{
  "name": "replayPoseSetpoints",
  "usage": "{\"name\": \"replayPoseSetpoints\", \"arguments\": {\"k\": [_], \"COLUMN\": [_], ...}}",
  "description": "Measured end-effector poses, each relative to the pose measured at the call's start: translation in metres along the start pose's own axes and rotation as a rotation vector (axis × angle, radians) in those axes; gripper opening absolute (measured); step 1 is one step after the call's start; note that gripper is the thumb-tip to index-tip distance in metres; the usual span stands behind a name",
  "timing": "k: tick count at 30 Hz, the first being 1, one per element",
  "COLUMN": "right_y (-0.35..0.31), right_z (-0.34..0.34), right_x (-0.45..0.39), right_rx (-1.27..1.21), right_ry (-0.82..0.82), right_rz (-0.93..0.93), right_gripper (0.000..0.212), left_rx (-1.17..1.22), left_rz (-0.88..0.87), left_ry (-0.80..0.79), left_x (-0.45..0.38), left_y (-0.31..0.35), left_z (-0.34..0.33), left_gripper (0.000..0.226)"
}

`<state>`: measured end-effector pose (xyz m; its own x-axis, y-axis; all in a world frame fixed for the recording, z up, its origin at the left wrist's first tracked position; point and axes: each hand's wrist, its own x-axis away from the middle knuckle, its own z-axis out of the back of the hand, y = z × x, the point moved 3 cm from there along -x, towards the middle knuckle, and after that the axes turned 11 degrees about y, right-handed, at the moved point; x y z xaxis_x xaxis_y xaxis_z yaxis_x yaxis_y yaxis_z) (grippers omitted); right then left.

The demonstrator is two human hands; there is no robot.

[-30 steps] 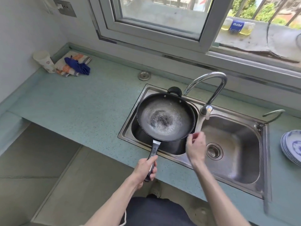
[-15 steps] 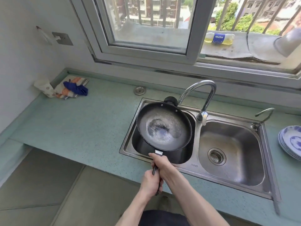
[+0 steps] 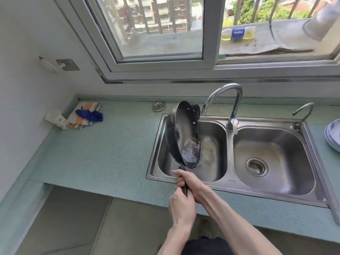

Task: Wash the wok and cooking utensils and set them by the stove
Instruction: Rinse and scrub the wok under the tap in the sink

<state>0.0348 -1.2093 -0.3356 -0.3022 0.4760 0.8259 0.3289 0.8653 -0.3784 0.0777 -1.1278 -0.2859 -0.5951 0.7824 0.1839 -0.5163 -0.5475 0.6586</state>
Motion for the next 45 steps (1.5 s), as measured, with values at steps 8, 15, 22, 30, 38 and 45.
{"name": "replayPoseSetpoints", "arguments": {"k": [8,15,22,30,38,45], "right_y": [0.001,-0.001,0.004,0.009,0.018,0.009], "right_z": [-0.002,0.001,0.001,-0.005,-0.022,-0.024], "right_x": [0.012,0.013,0.007,0.012,0.009,0.014], "right_rx": [-0.120,-0.173,-0.175,-0.170,-0.206,-0.132], "right_ry": [-0.170,-0.311,-0.363,-0.366,-0.445,-0.315], "right_rz": [-0.084,-0.108,-0.128,-0.152,-0.137,-0.123], "right_gripper": [0.045,0.042,0.041,0.041,0.045,0.042], "left_rx": [-0.220,-0.251,-0.216,-0.223,-0.331,-0.256], "left_rz": [-0.123,-0.101,-0.059,-0.027,-0.120,-0.091], "left_ry": [0.057,0.058,0.046,0.046,0.083,0.090], "left_x": [0.009,0.015,0.018,0.019,0.011,0.006], "left_y": [0.009,0.016,0.017,0.010,-0.004,0.000], "left_z": [0.007,0.008,0.006,0.012,0.023,0.023], "left_gripper": [0.028,0.026,0.026,0.025,0.026,0.025]}}
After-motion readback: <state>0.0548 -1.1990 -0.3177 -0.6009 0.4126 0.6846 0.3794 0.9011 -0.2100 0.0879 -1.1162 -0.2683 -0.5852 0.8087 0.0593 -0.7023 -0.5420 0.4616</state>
